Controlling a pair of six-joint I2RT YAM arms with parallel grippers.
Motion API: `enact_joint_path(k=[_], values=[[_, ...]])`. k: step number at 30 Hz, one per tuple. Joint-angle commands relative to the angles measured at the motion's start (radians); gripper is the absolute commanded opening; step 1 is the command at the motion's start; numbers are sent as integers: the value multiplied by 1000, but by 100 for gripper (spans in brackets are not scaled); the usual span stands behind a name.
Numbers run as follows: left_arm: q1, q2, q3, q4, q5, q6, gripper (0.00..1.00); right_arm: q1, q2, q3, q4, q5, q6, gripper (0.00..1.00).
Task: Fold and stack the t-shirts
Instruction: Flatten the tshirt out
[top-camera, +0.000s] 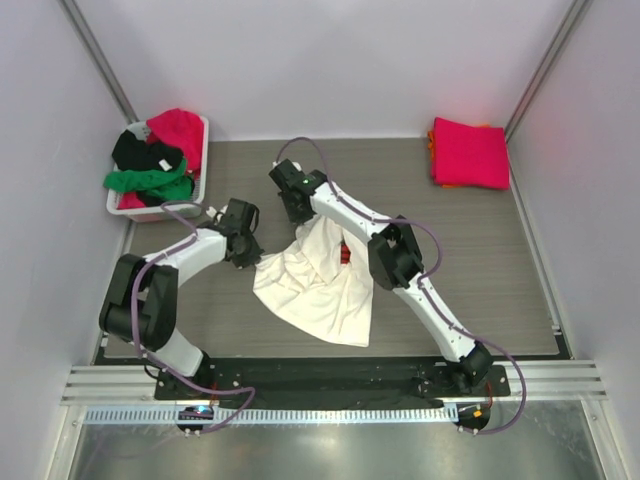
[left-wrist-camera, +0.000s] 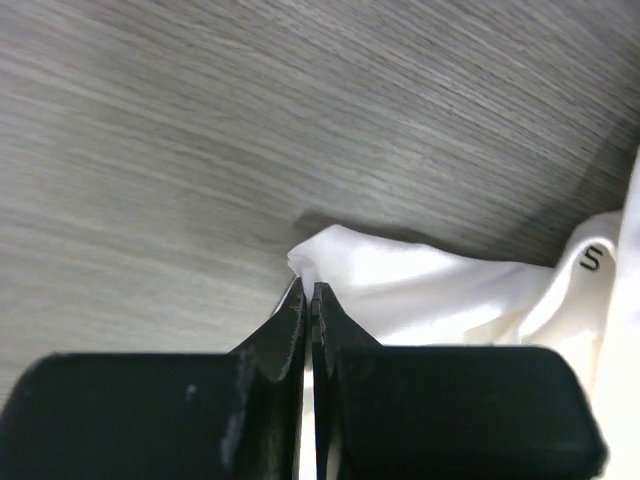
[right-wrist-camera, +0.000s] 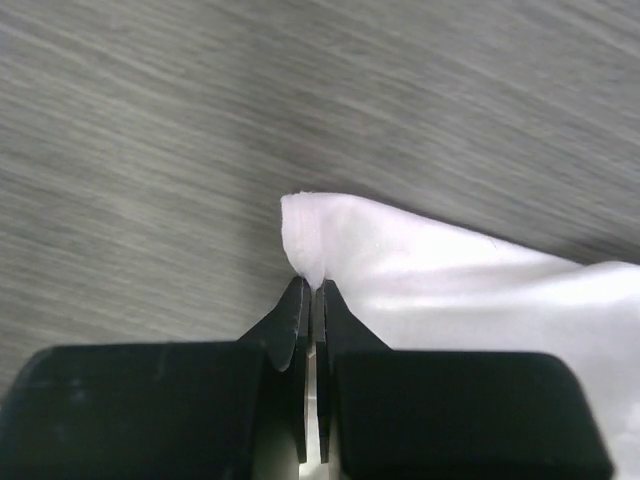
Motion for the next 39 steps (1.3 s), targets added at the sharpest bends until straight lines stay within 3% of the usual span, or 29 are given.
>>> enact_joint_path(k=[1, 7, 8, 15, 25, 31, 34, 36, 39], values=[[-3, -110, 39, -74, -52, 39, 0, -33, -28, 53, 1, 80, -28, 1], [5, -303, 180, -304, -179, 94, 0, -139, -286, 72, 9, 81, 5, 1], [5, -326, 234, -362, -201, 102, 0, -183, -389, 61, 10, 81, 13, 1], [63, -426, 470, -557, -268, 165, 0, -342, -832, -117, 32, 144, 39, 1], [68, -429, 821, -732, -290, 174, 0, -357, -1234, -404, 72, 175, 68, 1], [68, -423, 1012, -719, -212, 168, 0, -356, -1341, -503, 73, 108, 101, 1], [68, -399, 1052, -712, -109, 127, 0, -360, -1420, -664, 73, 198, 140, 1], [66, -396, 1032, -715, -8, 88, 0, -385, -1479, -796, 76, 288, 159, 1], [45, -448, 852, -653, 102, -22, 0, -456, -1527, -949, 79, 392, 180, 1]])
